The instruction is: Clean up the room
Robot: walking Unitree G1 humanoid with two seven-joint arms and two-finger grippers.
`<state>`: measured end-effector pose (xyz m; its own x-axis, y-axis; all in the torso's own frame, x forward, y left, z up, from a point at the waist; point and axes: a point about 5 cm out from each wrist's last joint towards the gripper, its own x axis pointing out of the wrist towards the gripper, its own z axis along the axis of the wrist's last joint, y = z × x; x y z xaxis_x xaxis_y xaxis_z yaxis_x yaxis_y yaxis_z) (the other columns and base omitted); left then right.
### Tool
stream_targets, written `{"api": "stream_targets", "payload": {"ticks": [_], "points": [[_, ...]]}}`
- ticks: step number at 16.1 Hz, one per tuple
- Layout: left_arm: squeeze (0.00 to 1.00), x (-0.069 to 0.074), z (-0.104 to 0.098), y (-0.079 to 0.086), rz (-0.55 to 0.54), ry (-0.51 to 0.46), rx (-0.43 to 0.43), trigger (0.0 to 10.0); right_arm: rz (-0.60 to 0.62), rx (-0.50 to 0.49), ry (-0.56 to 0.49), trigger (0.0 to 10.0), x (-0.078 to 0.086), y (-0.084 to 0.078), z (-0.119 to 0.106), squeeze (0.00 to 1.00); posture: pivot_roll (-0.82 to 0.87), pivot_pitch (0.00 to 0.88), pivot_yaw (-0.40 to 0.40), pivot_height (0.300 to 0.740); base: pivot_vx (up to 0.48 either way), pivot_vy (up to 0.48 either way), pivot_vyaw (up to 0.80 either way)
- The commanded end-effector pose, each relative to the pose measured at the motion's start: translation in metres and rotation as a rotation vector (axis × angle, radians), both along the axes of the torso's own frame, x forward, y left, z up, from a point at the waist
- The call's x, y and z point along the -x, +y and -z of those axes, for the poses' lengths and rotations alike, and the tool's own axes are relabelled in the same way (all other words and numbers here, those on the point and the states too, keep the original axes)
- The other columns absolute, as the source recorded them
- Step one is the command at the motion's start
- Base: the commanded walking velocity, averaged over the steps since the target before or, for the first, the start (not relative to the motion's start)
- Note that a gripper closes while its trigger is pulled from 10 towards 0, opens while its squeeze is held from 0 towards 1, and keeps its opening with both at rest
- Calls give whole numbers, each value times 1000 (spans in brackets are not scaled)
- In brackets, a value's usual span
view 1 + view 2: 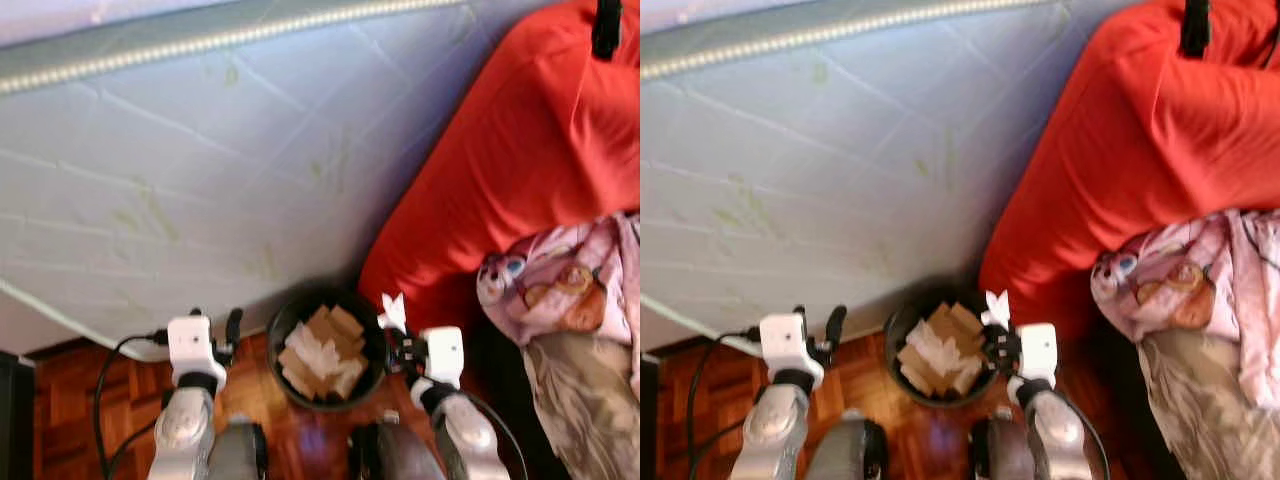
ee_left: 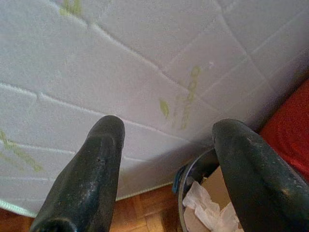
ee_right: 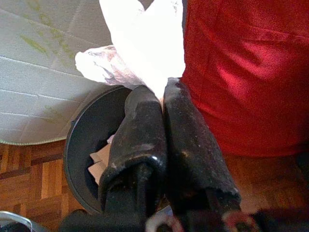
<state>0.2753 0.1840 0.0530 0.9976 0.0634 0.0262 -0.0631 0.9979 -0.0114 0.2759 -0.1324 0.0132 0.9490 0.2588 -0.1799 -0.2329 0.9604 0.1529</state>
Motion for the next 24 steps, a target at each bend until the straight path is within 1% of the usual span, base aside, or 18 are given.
{"api": "stream_targets", "payload": {"ticks": [1, 6, 8, 10, 14, 20, 22, 24], "points": [[0, 8, 7, 2, -14, 34, 0, 10000, -15, 10, 43, 10000, 6, 1, 8, 0, 30, 308, -45, 647, 0, 0, 0], [0, 8, 7, 3, -14, 34, -1, 10000, -24, 13, 27, 10000, -5, 6, 1, 0, 38, 314, -43, 647, 0, 0, 0], [0, 9, 6, 4, -16, 33, -2, 10000, -29, 10, 38, 10000, -7, 9, 0, 0, 44, 316, -40, 642, 0, 0, 0], [0, 9, 6, 5, -18, 33, -6, 10000, -26, -6, 3, 10000, -8, 10, -3, 0, 48, 318, -36, 628, 0, 0, 0], [0, 10, 6, 7, -17, 40, -12, 10000, -27, -12, 11, 10000, -9, 12, -3, 0, 59, 321, -29, 628, 0, 0, 0], [0, 12, 5, 10, -16, 42, -19, 10000, -29, -23, 5, 10000, -16, 13, -7, 0, 75, 331, -25, 628, 0, 0, 0], [0, 13, 5, 11, -18, 45, -22, 10000, -22, -21, 14, 10000, -16, 13, -7, 0, 75, 332, -23, 628, 0, 0, 0], [0, 14, 6, 11, -17, 50, -23, 10000, -12, 5, 28, 10000, -17, 13, -5, 0, 75, 332, -21, 624, 0, 0, 0]]}}
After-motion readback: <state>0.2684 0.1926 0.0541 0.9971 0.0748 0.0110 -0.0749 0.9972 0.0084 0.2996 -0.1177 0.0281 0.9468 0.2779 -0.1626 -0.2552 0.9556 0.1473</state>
